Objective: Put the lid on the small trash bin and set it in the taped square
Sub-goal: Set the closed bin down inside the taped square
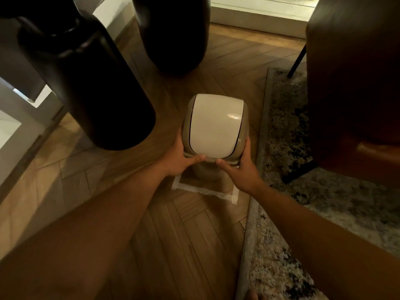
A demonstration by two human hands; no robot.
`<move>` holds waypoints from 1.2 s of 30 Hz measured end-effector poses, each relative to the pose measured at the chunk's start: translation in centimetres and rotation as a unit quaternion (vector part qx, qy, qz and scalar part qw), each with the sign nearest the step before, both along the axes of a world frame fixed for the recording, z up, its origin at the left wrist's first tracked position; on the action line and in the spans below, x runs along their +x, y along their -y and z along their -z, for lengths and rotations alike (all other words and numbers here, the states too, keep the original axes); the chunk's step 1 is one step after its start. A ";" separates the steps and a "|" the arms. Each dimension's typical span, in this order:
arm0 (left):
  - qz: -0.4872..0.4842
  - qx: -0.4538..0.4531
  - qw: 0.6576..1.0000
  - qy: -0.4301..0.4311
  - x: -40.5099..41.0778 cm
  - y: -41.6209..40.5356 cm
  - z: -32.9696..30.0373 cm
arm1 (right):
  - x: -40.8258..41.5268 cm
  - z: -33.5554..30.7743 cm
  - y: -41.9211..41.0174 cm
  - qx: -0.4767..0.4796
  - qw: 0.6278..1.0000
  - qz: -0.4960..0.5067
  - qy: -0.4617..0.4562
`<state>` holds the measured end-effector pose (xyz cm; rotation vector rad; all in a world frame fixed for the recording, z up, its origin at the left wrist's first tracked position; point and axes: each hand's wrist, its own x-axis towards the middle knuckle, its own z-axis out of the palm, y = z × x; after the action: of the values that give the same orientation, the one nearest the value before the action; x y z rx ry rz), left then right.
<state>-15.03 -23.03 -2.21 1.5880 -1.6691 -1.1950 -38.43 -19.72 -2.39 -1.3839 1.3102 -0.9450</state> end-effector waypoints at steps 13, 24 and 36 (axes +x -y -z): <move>0.055 0.011 0.998 -0.001 -0.4 5.7 -0.2 | -0.8 0.2 4.2 0.011 1.000 0.020 -0.015; -0.012 -0.004 0.998 0.062 -0.1 5.9 -0.9 | -1.0 -0.6 4.0 0.017 0.995 0.045 -0.093; 0.011 0.031 0.994 0.104 0.5 4.5 -2.1 | -1.9 -2.1 2.2 0.040 0.992 0.032 -0.117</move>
<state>-14.50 -27.56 -0.12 1.7894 -1.7982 -1.1330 -40.35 -21.93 -0.28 -1.4288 1.5579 -0.7797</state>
